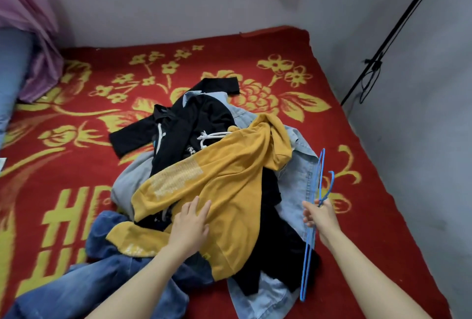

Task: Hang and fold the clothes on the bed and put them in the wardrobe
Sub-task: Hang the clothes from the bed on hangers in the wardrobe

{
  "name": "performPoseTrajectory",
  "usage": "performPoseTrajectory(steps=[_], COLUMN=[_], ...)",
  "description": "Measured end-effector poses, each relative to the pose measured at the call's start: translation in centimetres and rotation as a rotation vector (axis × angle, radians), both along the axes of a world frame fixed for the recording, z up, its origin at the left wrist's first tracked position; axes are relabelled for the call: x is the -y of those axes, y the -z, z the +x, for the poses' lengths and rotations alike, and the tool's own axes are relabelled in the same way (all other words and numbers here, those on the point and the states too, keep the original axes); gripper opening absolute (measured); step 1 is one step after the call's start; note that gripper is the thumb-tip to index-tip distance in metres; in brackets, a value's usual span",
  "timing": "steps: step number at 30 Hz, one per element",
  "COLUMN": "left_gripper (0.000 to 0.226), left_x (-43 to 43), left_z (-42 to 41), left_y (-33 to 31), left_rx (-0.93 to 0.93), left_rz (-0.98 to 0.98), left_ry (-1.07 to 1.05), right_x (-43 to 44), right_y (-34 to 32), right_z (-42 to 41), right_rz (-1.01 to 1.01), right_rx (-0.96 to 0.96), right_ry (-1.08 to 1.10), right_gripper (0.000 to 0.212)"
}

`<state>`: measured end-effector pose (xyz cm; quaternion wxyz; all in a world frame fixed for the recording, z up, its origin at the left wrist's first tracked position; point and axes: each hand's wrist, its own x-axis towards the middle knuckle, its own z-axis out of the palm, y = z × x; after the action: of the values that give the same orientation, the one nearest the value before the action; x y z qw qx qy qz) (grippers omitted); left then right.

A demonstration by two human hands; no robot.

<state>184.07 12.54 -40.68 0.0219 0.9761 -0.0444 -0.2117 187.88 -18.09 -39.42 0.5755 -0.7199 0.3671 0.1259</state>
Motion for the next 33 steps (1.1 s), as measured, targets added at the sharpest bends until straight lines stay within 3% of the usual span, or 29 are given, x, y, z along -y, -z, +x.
performPoseTrajectory(steps=[4,9,12,16,20,25,33], left_gripper=[0.062,0.066,0.071,0.076,0.081,0.087,0.078], left_x=[1.6,2.4,2.9,3.2,3.2,3.0,3.0], left_z=[3.3,6.6,7.8,8.7,9.0,9.0,8.2], left_y=[3.0,6.3,8.2,10.9,12.7,13.6,11.8], left_rx=[-0.069,-0.068,-0.128,-0.35,-0.453,-0.488,-0.426], left_rz=[0.013,0.04,0.041,-0.024,0.012,0.028,-0.078], left_ry=[-0.032,-0.113,-0.172,-0.268,-0.282,-0.277,-0.286], right_x=[0.5,-0.2,-0.6,-0.5,-0.5,-1.5,-2.4], right_y=[2.9,6.6,9.2,13.0,14.9,16.7,16.2], right_z=[6.1,11.1,13.0,15.1,17.9,20.8,17.7], right_rz=[-0.122,-0.425,-0.422,-0.389,-0.385,-0.292,-0.438], right_rx=[0.033,-0.027,-0.065,-0.122,-0.08,-0.057,-0.029], right_ry=[0.118,0.165,0.141,0.071,0.072,0.062,-0.086], right_gripper=[0.034,0.043,0.039,0.027,0.045,0.036,0.016])
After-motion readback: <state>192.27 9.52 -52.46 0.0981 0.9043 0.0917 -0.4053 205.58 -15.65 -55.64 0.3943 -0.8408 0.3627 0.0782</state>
